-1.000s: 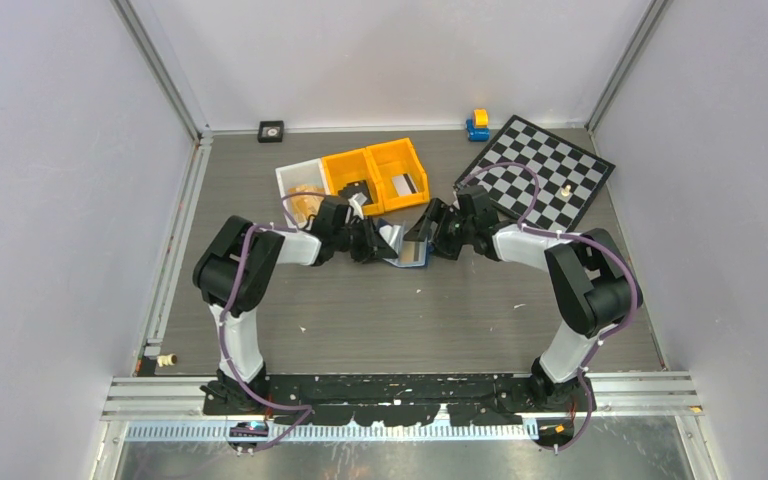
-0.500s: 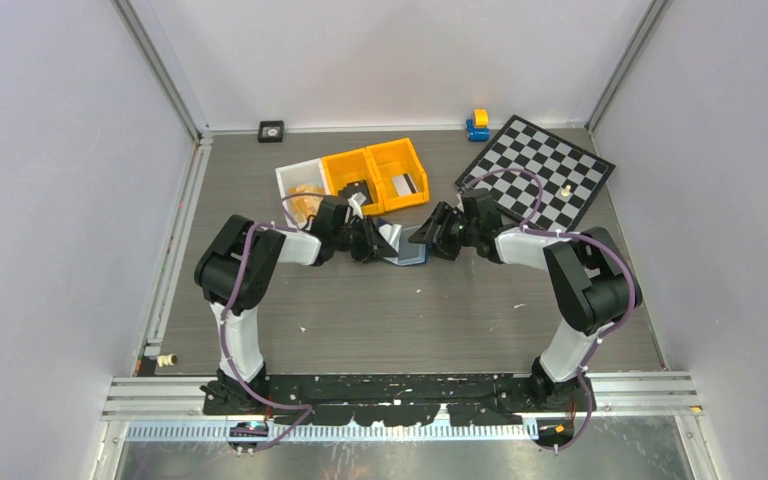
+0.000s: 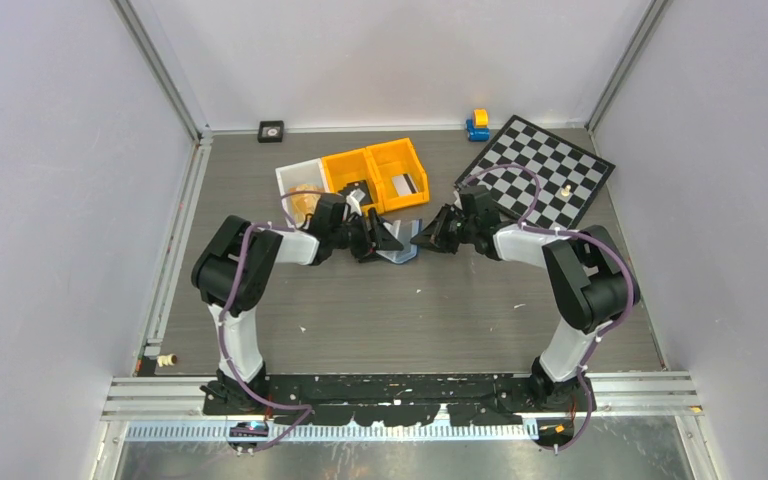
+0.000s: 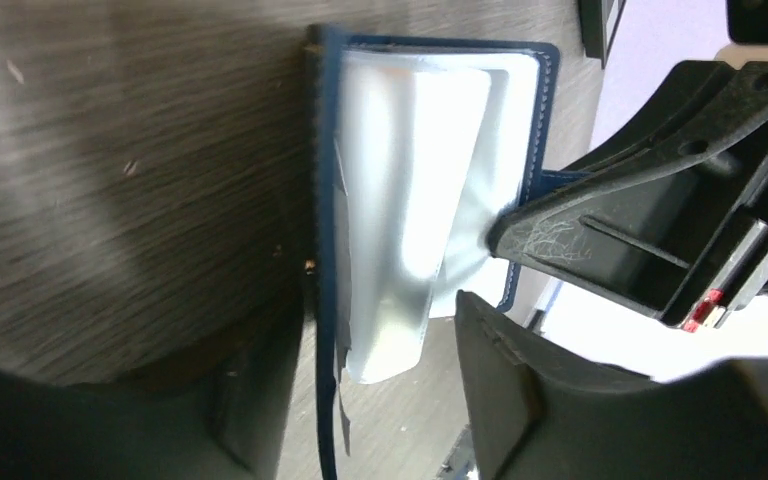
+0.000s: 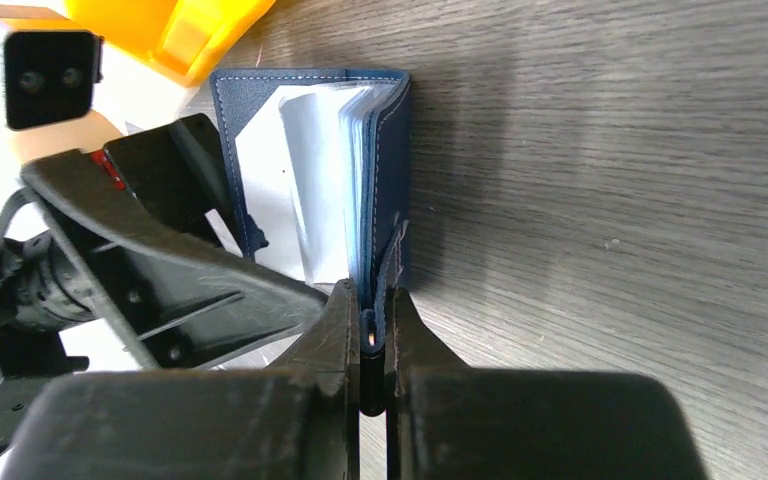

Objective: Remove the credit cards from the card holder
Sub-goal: Pick up the card holder from the center of the board.

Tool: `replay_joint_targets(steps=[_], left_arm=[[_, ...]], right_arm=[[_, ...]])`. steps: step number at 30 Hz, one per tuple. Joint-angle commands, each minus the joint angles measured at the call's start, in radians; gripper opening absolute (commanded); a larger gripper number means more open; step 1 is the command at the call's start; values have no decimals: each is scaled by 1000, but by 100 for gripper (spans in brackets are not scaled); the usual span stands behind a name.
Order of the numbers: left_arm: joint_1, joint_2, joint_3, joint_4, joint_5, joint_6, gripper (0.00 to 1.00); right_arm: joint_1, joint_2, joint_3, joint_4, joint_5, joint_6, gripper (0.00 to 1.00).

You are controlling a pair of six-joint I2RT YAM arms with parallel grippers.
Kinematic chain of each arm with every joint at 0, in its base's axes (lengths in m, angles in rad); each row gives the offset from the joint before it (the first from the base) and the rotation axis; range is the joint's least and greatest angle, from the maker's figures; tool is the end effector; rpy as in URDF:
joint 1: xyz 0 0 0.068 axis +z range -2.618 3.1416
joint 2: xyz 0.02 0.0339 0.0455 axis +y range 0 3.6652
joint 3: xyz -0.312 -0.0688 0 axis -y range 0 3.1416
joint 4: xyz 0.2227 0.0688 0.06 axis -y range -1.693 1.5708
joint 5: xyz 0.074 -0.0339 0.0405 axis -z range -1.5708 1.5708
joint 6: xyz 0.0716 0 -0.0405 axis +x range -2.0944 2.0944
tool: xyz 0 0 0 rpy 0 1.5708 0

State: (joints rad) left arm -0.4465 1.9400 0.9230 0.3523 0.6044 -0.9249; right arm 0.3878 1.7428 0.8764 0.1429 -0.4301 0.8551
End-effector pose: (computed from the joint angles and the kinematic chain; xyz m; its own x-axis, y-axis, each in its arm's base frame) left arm 0.3481 -0.2117 0.1646 -0.9408 -0.2781 -0.1939 0.0124 0.5432 -0.8395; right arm 0.3290 0.1666 0.1980 -0.8798 0.3815 -0.2835 0.0471 0.6635 0.7467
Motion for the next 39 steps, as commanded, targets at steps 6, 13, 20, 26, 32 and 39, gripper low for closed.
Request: replay_joint_targets(steps=[6,13,20,26,32,39], left_arm=[[6,-88,-18,-74,-83,89,80],[-4,-104,-6,-89,-74,108,79],[-36,-167,13,-161,-108,186,83],[-35,-180,36,-262,-196,216,67],[14,-261,-36,-222,-243,178,67],[21,-255,-29,-244,-243,178,62]], right_arm=[[4,-56,23,-39,2,-74,1],[9,-120,-15,33,-22,-73,0],[22,-185,-43,81,-35,-82,1],[35,-233,-53,73,-9,-109,1],[36,-248,-51,43,25,-122,0],[34,-243,-53,52,11,-116,0]])
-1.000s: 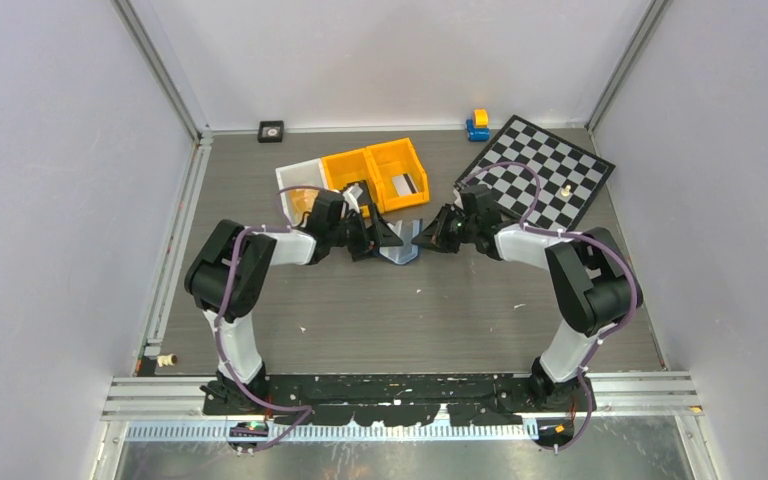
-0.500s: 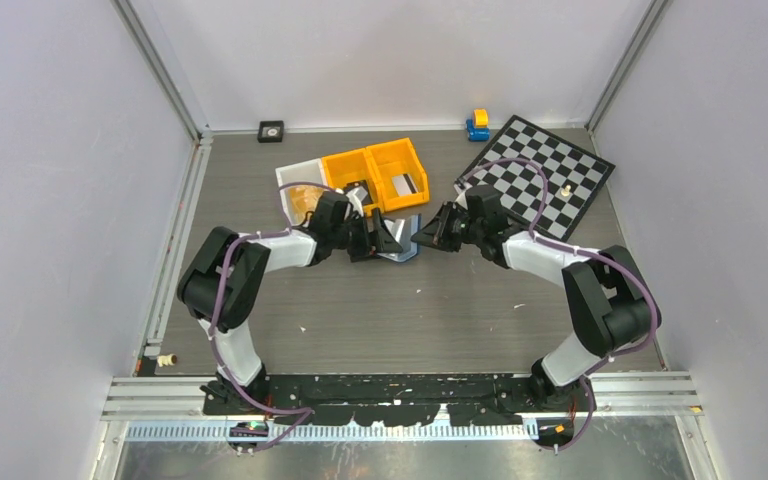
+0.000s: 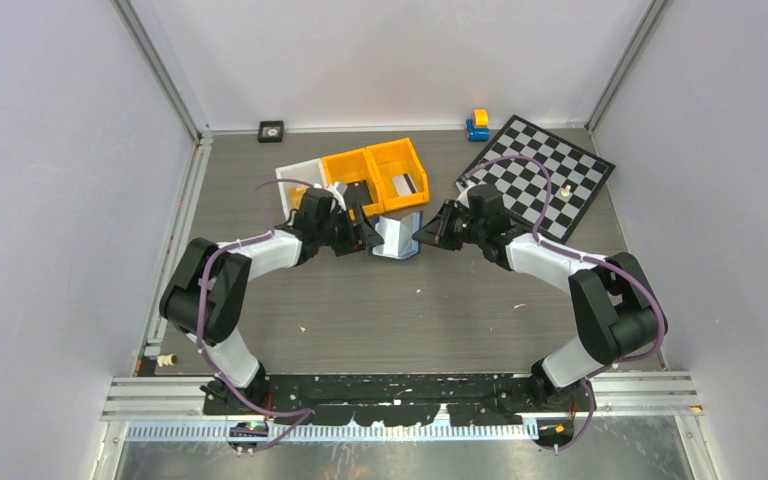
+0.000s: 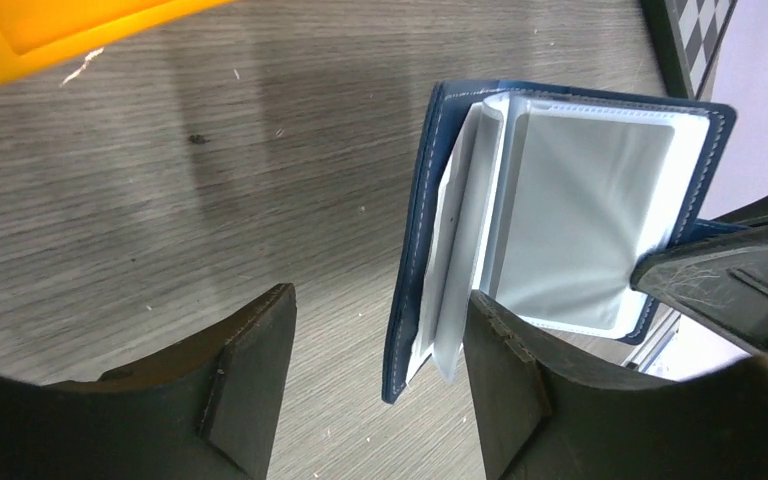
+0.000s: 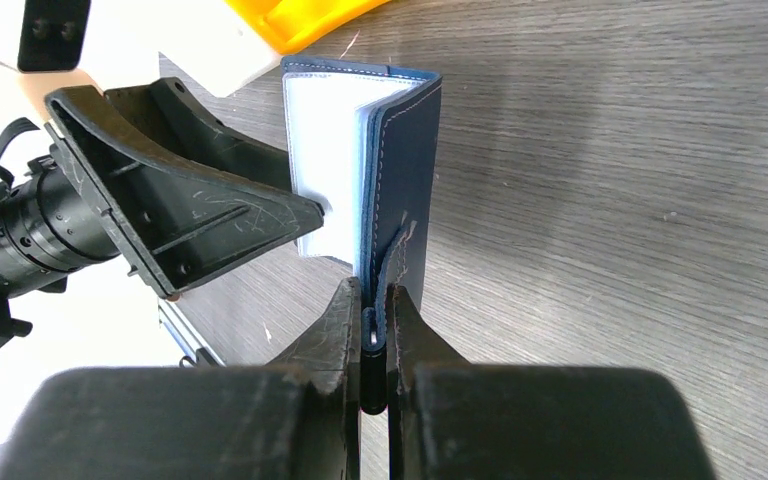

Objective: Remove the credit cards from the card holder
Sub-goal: Pick up the card holder from the center of the board.

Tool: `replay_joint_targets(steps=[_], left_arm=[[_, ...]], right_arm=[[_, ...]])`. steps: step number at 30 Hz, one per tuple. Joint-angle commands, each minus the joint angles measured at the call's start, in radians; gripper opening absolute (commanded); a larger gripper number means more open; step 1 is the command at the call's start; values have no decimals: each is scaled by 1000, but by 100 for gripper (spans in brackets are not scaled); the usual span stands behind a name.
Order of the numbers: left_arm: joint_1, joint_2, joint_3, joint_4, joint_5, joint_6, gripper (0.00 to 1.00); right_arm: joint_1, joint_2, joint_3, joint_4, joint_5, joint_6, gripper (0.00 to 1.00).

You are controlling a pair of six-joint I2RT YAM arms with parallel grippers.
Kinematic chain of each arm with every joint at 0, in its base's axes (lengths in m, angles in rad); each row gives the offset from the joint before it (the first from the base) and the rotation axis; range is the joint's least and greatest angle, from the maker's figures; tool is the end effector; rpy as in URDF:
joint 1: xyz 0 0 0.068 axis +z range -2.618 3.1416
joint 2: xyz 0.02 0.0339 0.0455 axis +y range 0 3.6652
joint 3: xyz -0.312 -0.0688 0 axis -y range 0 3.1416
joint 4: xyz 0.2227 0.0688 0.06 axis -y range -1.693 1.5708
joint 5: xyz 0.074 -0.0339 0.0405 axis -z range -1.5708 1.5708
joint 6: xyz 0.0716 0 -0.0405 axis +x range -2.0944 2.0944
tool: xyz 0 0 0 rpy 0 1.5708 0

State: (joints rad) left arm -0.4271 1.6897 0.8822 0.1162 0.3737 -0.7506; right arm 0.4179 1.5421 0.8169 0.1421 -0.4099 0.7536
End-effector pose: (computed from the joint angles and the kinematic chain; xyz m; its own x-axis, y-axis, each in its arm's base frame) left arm 0.3193 -0.1740 0.2142 -0.8620 -0.3054 -0.4046 0.0734 0.7146 -0.6957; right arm 0.2938 0.1617 0.2457 -0.8297 0.3182 -0.4586 -0.1488 0.6657 0.7312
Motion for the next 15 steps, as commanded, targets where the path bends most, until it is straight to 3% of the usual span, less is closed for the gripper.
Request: replay_joint_targets(steps=[1,6,15], left_arm=[[3,-1,15,-9,-8,0,61],[25,-3,-5,20,20,-32,60],[20,41,-12,157,164,-68,84]], right_arm=[[4,-44,8,53,-6,-15,1],[5,-42,9,51,-6,-14,1],[8,-23,12,70,-39,-5,0]])
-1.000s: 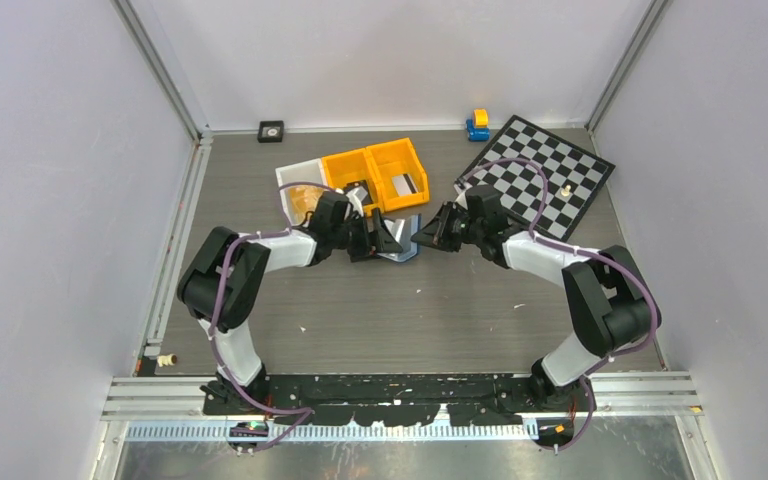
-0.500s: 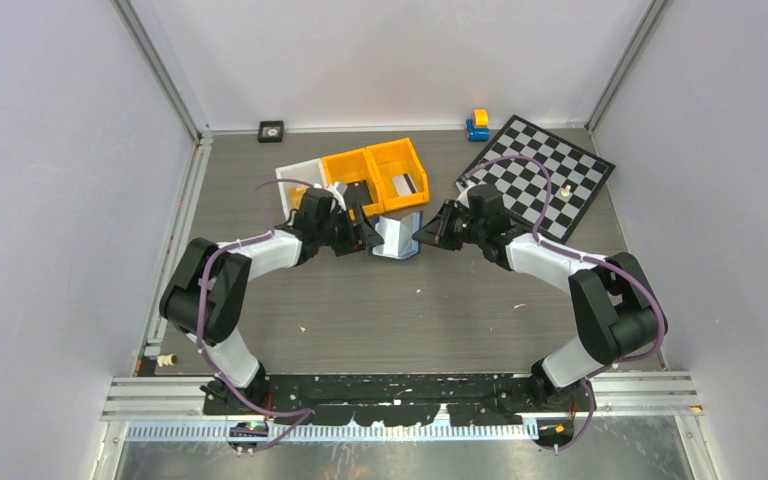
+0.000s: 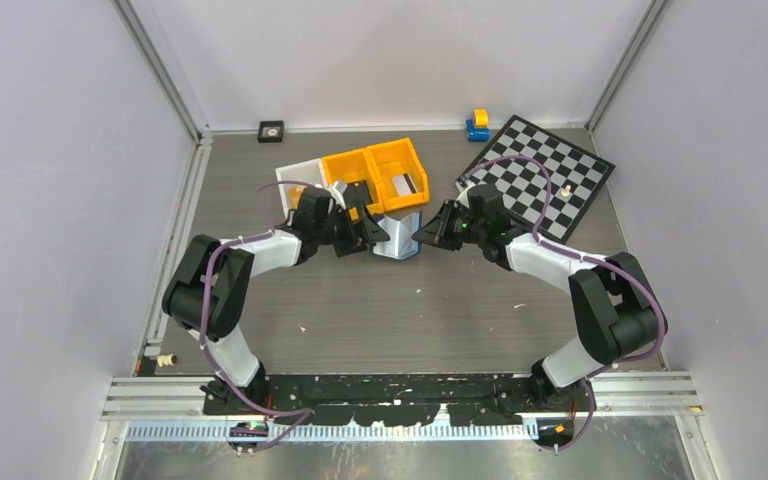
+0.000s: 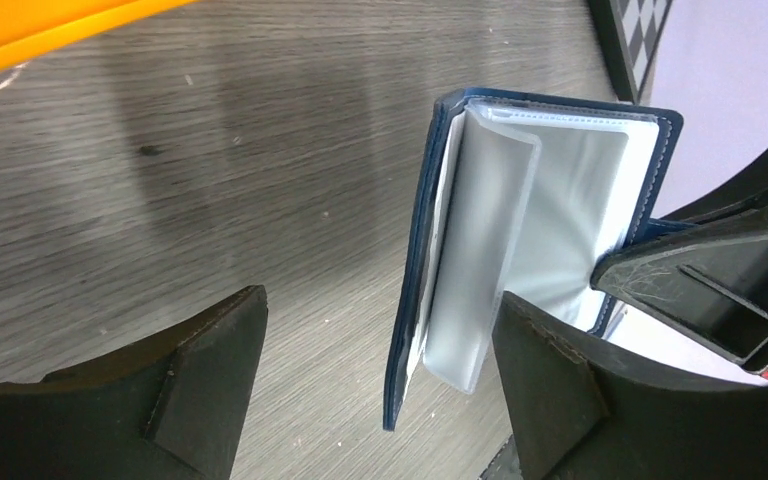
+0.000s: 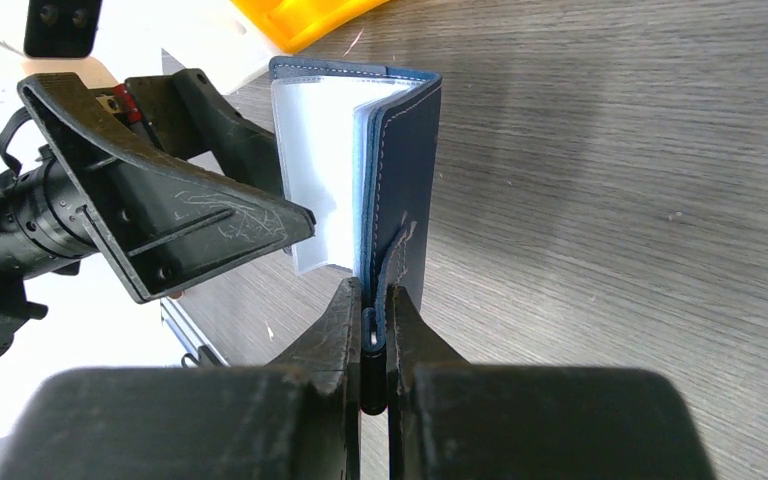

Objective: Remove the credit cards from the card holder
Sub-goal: Pick up the card holder from the center of the board.

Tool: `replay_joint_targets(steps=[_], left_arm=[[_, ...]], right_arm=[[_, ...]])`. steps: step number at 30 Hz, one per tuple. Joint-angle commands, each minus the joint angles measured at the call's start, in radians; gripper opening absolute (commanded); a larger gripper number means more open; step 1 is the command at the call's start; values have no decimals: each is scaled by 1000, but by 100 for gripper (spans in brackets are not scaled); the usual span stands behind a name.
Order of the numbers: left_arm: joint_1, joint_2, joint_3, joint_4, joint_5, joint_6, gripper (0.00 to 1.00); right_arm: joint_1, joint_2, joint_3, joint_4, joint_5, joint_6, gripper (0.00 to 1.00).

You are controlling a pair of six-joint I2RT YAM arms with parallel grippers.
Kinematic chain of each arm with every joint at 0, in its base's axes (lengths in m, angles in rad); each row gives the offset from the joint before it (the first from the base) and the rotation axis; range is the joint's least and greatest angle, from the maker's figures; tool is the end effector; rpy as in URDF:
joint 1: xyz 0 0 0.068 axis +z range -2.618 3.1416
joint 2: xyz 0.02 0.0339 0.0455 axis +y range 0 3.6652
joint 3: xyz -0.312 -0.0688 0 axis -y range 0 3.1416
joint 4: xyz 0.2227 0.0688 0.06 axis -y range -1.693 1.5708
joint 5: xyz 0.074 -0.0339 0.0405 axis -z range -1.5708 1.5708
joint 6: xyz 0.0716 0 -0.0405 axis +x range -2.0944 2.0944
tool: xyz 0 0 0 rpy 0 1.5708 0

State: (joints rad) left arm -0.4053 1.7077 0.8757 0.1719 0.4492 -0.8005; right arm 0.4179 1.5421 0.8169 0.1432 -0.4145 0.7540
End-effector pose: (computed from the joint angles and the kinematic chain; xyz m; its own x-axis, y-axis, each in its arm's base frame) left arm 0.3244 -0.1730 0.2134 -0.8736 -0.3287 -0.3590 0.0624 0.6558 -0.7524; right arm 0.2936 0.1619 0.2459 -0.8310 0.3166 -0.4574 -0.1510 0.6630 0.7332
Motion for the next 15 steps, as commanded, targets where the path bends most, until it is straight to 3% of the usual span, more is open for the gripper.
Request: replay_joint_targets(steps=[1,10,13,15], left_arm=[[-7,27,-2,105,96,-17,85],[-60,32,59,-8,26,64,92],[-49,32,55,-28,-2,56,60],[-12,53,30,43,55,3,41]], right_arm=[[10,-19,15,68,-38,-5,0],[36,-11,33,49,-27,-26,0],[38,-15,31,47,-22,-26,0],[38,-21,26,52,-20,-22,0]])
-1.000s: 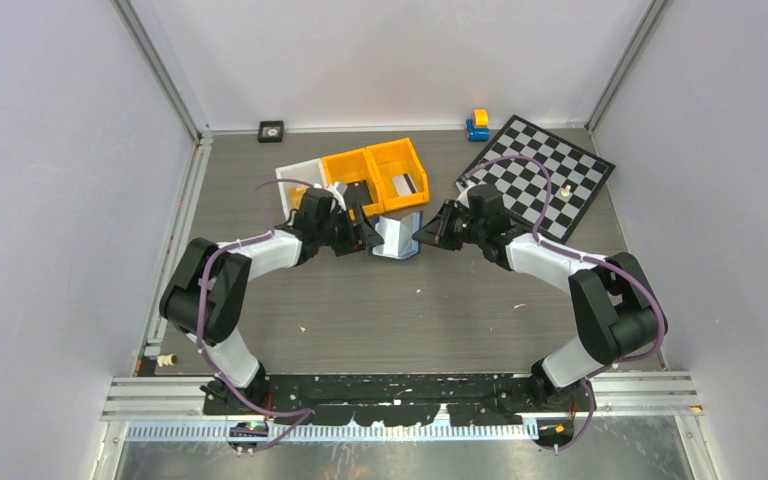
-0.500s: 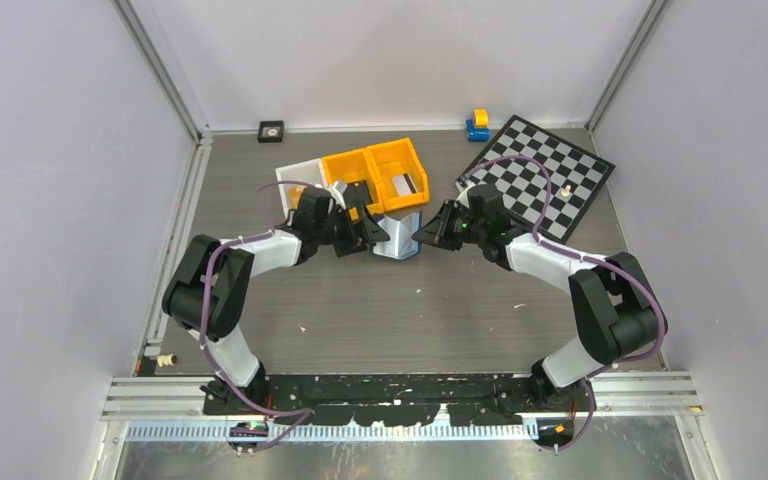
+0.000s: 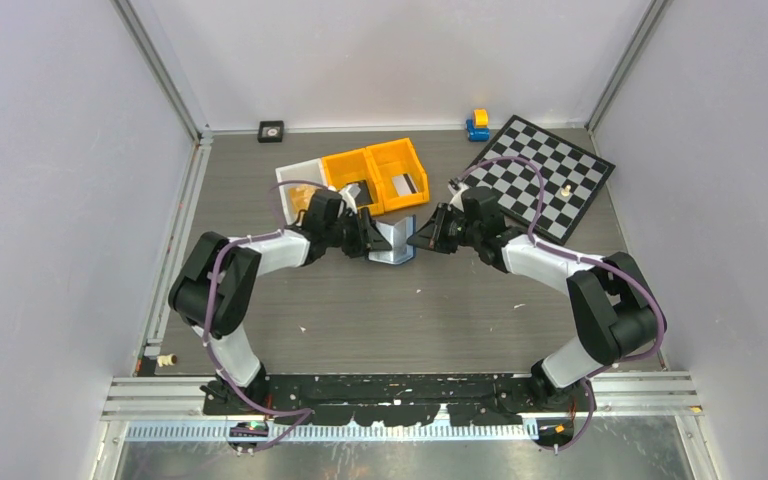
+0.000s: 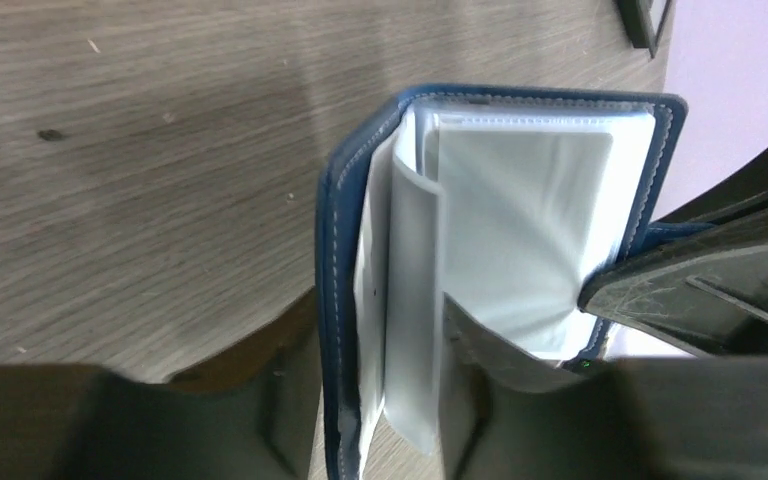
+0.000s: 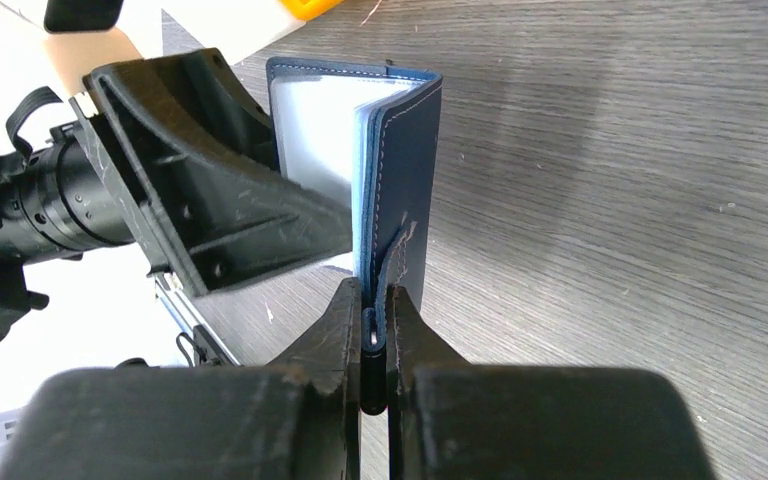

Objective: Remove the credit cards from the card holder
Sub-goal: Pick up the card holder from the center of the board.

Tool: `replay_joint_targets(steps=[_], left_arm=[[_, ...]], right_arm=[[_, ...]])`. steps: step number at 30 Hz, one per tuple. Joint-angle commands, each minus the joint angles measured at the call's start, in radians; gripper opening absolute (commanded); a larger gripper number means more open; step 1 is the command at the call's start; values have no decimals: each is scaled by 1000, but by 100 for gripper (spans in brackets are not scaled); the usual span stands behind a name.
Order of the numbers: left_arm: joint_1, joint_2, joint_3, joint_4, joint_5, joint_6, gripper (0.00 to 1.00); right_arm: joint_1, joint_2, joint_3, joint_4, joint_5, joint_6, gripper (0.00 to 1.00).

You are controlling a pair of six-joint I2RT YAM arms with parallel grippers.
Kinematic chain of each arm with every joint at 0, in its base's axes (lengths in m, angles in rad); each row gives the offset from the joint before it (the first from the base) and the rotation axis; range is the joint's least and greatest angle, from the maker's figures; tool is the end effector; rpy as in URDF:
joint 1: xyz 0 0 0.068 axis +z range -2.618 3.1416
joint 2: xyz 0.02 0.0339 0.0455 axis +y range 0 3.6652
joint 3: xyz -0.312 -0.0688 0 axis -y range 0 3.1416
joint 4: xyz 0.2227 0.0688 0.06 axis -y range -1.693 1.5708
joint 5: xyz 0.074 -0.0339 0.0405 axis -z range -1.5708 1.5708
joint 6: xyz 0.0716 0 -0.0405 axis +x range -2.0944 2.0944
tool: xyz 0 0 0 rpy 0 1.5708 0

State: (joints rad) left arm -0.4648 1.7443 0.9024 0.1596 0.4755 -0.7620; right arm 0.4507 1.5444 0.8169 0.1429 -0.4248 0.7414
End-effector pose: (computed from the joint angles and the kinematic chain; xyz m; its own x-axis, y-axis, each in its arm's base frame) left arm 0.3194 -0.1968 0.2079 -0.9022 -0.2342 -0.3622 0.1289 0.6549 -0.7447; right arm 0.2879 0.1721 0.2453 -0.8433 0.2755 -0.4614 -0.1854 0.6568 0.7309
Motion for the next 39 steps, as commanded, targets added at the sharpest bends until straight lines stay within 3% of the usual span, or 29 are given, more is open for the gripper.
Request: replay_joint_targets(steps=[1,7,8,10,11,14,15,18,20,23,27,35,39], left_arm=[[57,29,-12,105,51,-69,34],[83,42,-80,341,171,-186,25],[83,40,-94,400,188,-205,20],[84,33,-120,513,218,-247,2],[84,28,-138,582,228,-268,0],[84,-16,-188,761,239,-318,0],[84,-35,-202,793,241,-322,0],[84,-93,-240,883,243,-325,0],[80,-123,-252,914,251,-326,0],[69,-152,-265,944,256,-321,0],[69,-188,-292,955,233,-302,0],[71,-213,-311,898,186,-276,0],[78,-226,-313,865,172,-260,0]], right_arm=[[5,-24,23,62,-15,-7,0],[3,-20,19,87,-37,8,1],[2,-19,18,93,-38,10,1],[1,-22,12,109,-47,16,1],[0,-23,8,113,-50,20,5],[-8,-32,-14,138,-42,35,53],[-12,-36,-23,157,-44,43,62],[-19,-36,-45,226,-86,75,69],[-21,-38,-61,282,-110,95,69],[-21,-56,-89,359,-137,119,56],[-24,-107,-122,405,-132,121,52],[-23,-188,-163,403,-71,95,67],[-24,-199,-164,388,-58,84,49]])
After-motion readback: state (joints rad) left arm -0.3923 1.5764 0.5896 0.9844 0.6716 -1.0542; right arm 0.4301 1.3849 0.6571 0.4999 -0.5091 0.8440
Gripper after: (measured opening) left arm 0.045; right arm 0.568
